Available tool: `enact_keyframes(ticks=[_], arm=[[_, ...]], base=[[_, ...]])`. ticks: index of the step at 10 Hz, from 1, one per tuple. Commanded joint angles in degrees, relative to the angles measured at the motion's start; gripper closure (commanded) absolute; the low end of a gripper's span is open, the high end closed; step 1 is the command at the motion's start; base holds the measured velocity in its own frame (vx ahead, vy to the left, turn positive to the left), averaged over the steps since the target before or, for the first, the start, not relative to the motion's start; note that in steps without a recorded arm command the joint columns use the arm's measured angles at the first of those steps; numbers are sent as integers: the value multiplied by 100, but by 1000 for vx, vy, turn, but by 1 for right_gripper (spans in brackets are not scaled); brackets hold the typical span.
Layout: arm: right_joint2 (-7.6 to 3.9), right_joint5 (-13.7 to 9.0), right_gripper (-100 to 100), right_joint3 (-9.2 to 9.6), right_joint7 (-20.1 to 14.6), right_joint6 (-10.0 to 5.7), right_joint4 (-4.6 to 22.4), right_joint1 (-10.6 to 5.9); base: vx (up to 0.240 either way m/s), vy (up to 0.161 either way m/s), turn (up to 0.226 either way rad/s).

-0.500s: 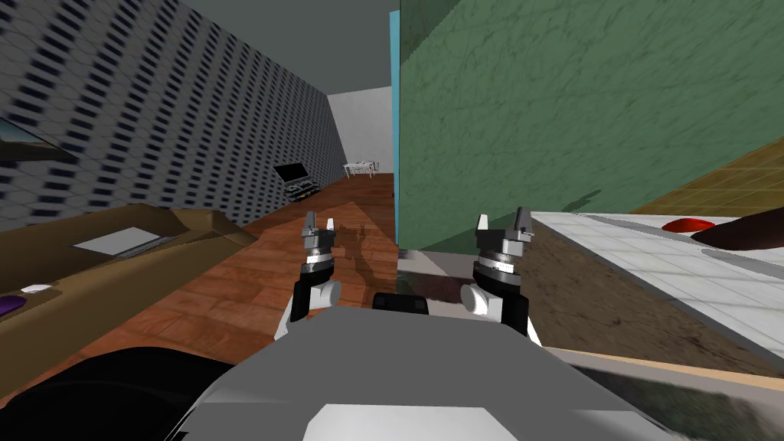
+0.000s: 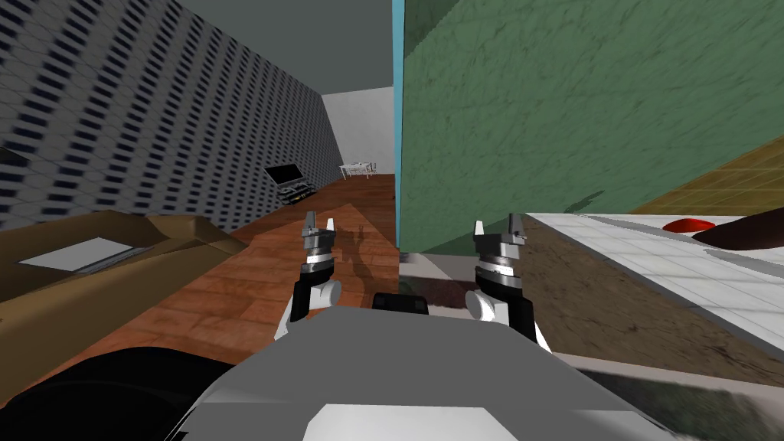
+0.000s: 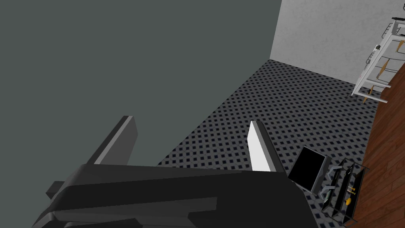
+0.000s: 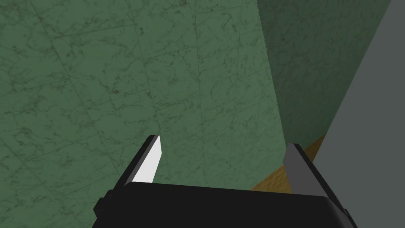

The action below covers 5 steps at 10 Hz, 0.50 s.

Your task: Push the door open

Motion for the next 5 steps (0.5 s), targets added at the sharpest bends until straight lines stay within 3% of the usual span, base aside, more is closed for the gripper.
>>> enact_keyframes(ticks=[1,5], arm=[[-180,-164,-100,-34,-68,111,54,86],[-557,-512,-100,-67,-195,370,147,303]], base=[[179,137,-98],[158,138,-69]])
